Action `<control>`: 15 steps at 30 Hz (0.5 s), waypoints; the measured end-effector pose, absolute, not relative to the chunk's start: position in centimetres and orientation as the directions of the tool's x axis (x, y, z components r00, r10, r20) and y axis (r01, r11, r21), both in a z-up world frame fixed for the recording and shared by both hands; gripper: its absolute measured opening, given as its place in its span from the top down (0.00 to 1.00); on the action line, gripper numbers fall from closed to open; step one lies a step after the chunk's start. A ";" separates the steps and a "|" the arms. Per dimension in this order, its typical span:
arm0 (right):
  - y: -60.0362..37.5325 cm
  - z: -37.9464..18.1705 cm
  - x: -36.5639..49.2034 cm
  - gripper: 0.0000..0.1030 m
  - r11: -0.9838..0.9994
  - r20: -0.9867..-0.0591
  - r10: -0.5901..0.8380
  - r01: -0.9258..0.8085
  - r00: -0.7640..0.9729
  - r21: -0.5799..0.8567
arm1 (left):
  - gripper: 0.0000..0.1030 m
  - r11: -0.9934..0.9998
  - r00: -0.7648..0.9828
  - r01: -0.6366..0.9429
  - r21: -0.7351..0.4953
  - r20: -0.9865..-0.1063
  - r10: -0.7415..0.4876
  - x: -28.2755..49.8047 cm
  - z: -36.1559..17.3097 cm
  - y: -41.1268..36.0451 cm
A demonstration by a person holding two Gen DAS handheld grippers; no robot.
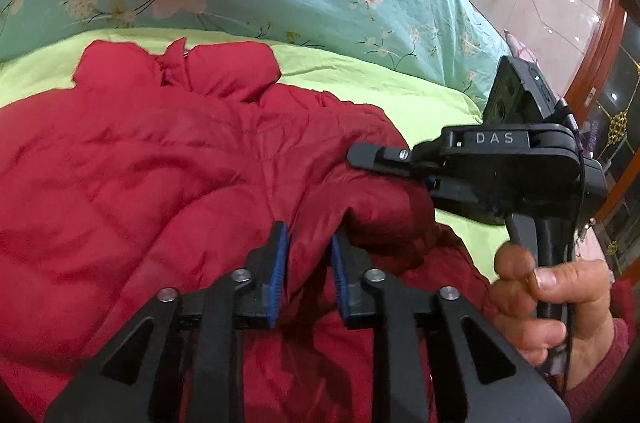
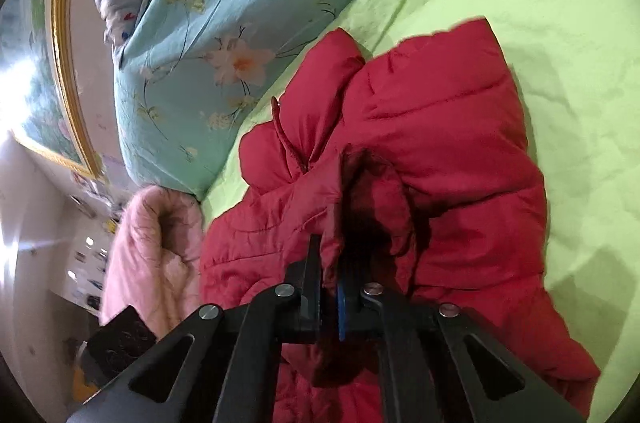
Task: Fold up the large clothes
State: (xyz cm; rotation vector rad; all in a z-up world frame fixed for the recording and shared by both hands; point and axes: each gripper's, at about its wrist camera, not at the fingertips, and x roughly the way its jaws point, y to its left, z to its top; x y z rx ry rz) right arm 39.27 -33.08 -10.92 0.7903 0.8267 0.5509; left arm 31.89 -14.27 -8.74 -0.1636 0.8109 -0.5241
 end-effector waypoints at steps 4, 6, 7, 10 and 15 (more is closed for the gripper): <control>-33.1 -8.9 38.3 0.97 0.617 -0.416 0.686 -0.174 0.597 0.767 | 0.79 0.859 0.589 0.366 -0.359 -0.625 -0.512 29.8 -7.2 -11.0; -33.3 -7.5 37.9 0.97 0.617 -0.396 0.684 -0.196 0.613 0.762 | 0.79 0.866 0.618 0.342 -0.366 -0.606 -0.500 29.1 -6.2 -8.7; -33.3 -6.8 37.8 0.97 0.620 -0.397 0.679 -0.194 0.617 0.760 | 0.79 0.881 0.648 0.313 -0.356 -0.598 -0.472 28.8 -5.6 -7.3; -33.3 -3.8 36.8 0.97 0.644 -0.372 0.673 -0.259 0.639 0.720 | 0.79 0.908 0.714 0.205 -0.365 -0.579 -0.394 29.4 -4.7 -3.0; -32.8 -0.9 35.1 0.97 0.748 -0.403 0.604 -0.314 0.687 0.585 | 0.78 0.921 0.666 0.089 -0.380 -0.664 -0.339 32.9 -7.5 1.6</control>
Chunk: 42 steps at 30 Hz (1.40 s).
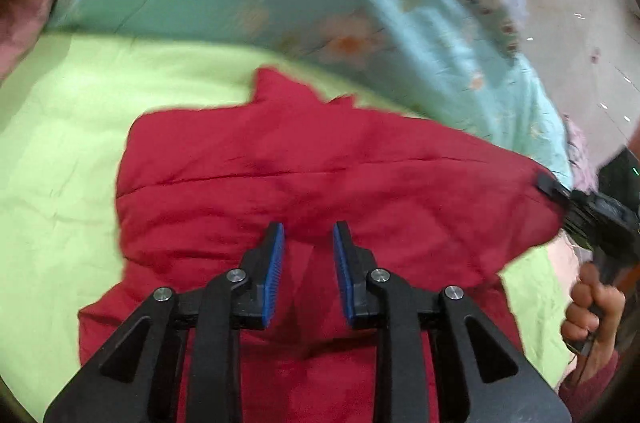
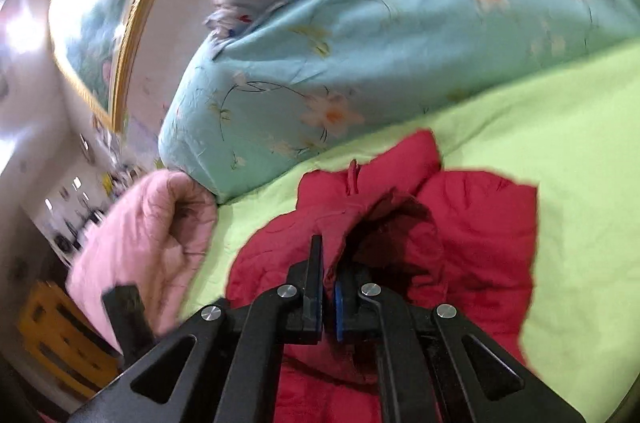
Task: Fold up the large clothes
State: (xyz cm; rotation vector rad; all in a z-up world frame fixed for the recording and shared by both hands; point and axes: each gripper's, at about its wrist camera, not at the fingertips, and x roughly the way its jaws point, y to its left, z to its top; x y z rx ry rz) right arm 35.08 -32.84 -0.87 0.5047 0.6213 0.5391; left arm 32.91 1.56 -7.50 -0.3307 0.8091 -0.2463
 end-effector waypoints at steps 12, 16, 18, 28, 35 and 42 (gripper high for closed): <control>-33.8 -10.8 37.5 0.93 0.827 -0.630 0.492 -0.097 0.601 0.554 | 0.79 0.935 0.565 0.087 -0.345 -0.755 -0.331 34.7 -11.8 2.1; -34.3 -6.8 34.8 0.82 0.887 -0.618 0.369 -0.065 0.694 0.458 | 0.79 0.932 0.564 0.096 -0.350 -0.752 -0.340 34.7 -11.7 2.2; -33.4 -4.2 33.5 0.82 0.902 -0.566 0.348 -0.102 0.747 0.420 | 0.79 0.929 0.565 0.093 -0.358 -0.749 -0.345 34.6 -11.7 2.3; -26.9 -10.1 39.1 0.91 0.963 -0.753 0.265 -0.126 0.603 0.238 | 0.79 0.933 0.544 0.090 -0.349 -0.767 -0.340 35.2 -12.2 2.2; -29.0 -12.6 39.4 1.00 0.936 -0.727 0.326 -0.100 0.604 0.337 | 0.81 0.920 0.537 0.090 -0.382 -0.759 -0.367 35.5 -13.5 2.7; -29.3 -12.4 39.5 1.00 0.932 -0.725 0.333 -0.091 0.603 0.352 | 0.82 0.931 0.538 0.094 -0.354 -0.769 -0.346 35.4 -13.4 2.4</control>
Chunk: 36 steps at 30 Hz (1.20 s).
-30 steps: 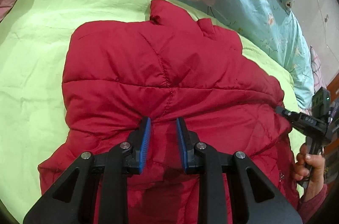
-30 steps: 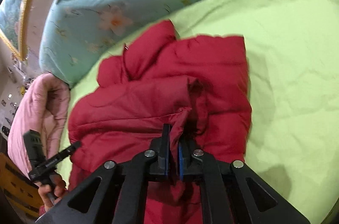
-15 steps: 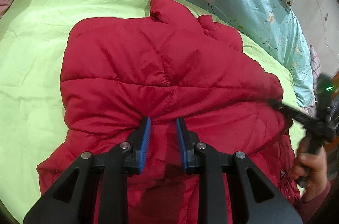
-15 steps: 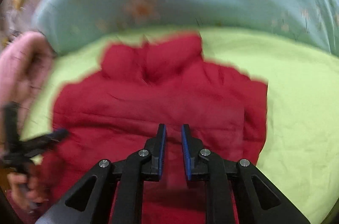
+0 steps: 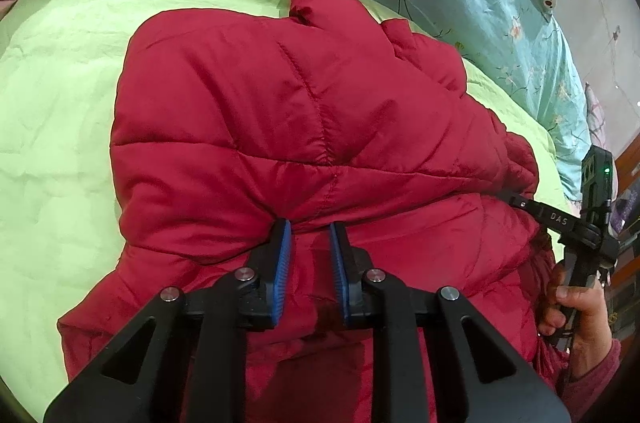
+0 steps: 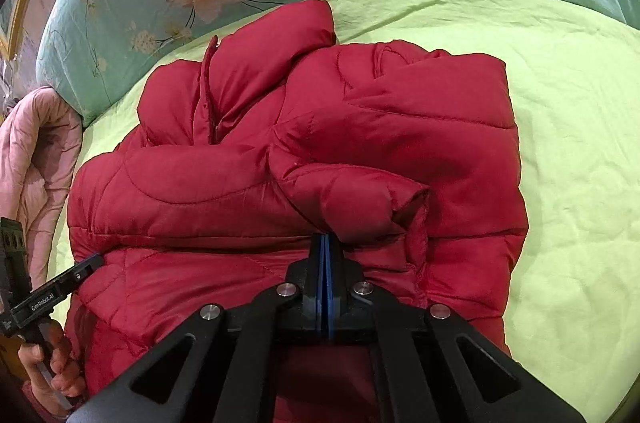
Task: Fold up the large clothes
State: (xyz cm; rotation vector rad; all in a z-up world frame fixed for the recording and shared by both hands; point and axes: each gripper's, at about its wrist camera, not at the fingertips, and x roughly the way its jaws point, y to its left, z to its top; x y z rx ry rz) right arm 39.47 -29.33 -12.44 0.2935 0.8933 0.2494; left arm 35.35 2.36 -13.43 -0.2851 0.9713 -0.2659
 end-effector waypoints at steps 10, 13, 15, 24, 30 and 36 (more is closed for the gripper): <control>-30.1 -11.0 36.3 0.96 0.958 -0.742 0.251 -0.048 0.622 0.284 | 0.82 0.953 0.512 0.082 -0.292 -0.808 -0.291 35.9 -13.2 1.4; -30.1 -11.6 37.3 0.98 0.958 -0.760 0.254 -0.046 0.598 0.284 | 0.82 0.959 0.505 0.076 -0.272 -0.819 -0.272 36.2 -13.0 1.1; -30.0 -11.5 37.7 0.98 0.960 -0.769 0.243 -0.030 0.591 0.280 | 0.82 0.955 0.495 0.069 -0.289 -0.821 -0.284 36.1 -12.7 1.4; -30.9 -7.3 30.3 0.66 0.938 -0.701 0.317 -0.100 0.639 0.333 | 0.75 0.962 0.530 0.037 -0.270 -0.811 -0.248 30.6 -8.8 3.5; -32.2 -7.3 24.1 0.66 0.921 -0.673 0.352 -0.110 0.650 0.375 | 0.68 0.950 0.566 0.017 -0.312 -0.780 -0.266 24.2 -8.1 5.2; -32.7 -8.1 18.7 0.66 0.912 -0.662 0.368 -0.112 0.653 0.396 | 0.68 0.945 0.591 -0.001 -0.327 -0.763 -0.263 18.6 -7.8 6.6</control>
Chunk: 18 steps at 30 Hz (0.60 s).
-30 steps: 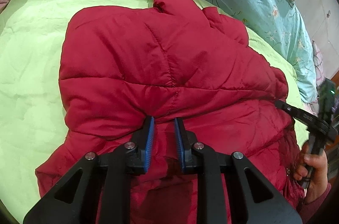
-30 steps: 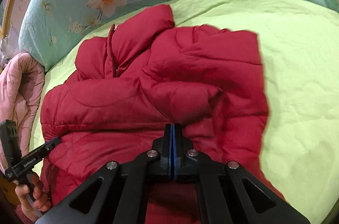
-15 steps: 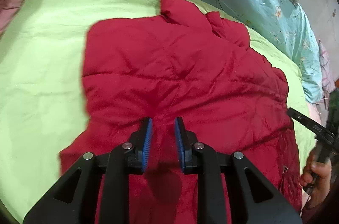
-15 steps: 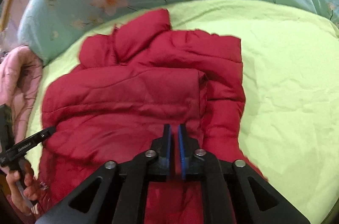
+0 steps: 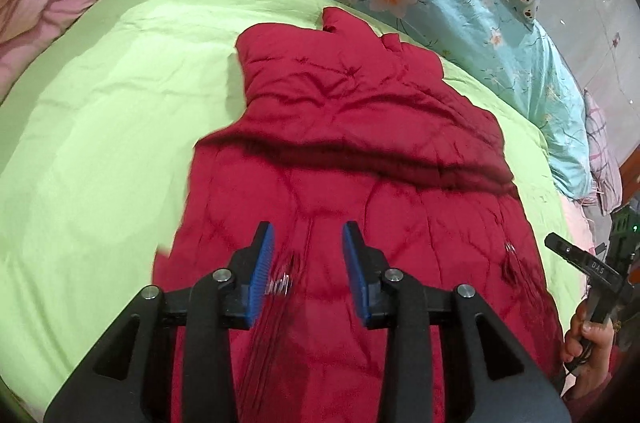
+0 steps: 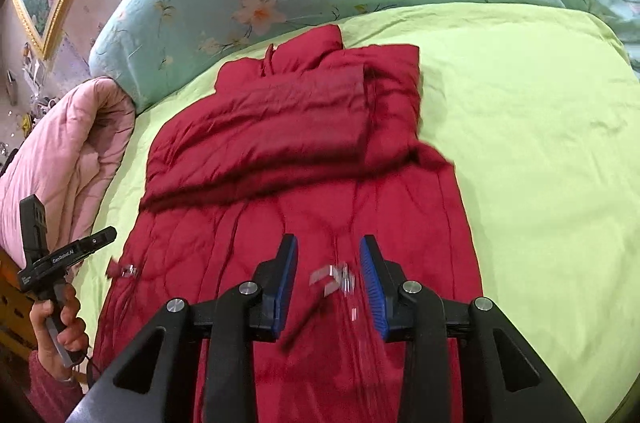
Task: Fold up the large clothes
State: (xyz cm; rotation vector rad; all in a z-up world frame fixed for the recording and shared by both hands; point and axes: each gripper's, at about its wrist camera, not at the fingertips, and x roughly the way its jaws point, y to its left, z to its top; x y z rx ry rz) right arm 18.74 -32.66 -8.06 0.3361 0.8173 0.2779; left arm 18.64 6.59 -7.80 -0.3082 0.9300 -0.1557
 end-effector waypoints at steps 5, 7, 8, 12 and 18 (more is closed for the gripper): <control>-32.9 -8.3 15.2 0.65 0.911 -0.658 0.364 -0.104 0.660 0.399 | 0.68 0.938 0.604 -0.018 -0.347 -0.751 -0.267 14.8 -7.6 7.7; -33.0 -8.3 13.8 0.61 0.911 -0.657 0.364 -0.104 0.660 0.400 | 0.68 0.936 0.608 -0.023 -0.352 -0.748 -0.266 13.7 -7.5 8.0; -33.0 -8.4 13.2 0.60 0.911 -0.656 0.362 -0.102 0.662 0.400 | 0.66 0.935 0.610 -0.026 -0.353 -0.747 -0.265 13.0 -7.5 8.2; -33.6 -8.9 10.4 0.59 0.902 -0.646 0.365 -0.084 0.671 0.423 | 0.57 0.938 0.614 -0.030 -0.344 -0.747 -0.254 11.1 -7.4 8.7; -34.0 -9.2 7.3 0.59 0.901 -0.645 0.349 -0.054 0.680 0.430 | 0.57 0.936 0.613 -0.030 -0.349 -0.747 -0.259 9.4 -7.5 9.4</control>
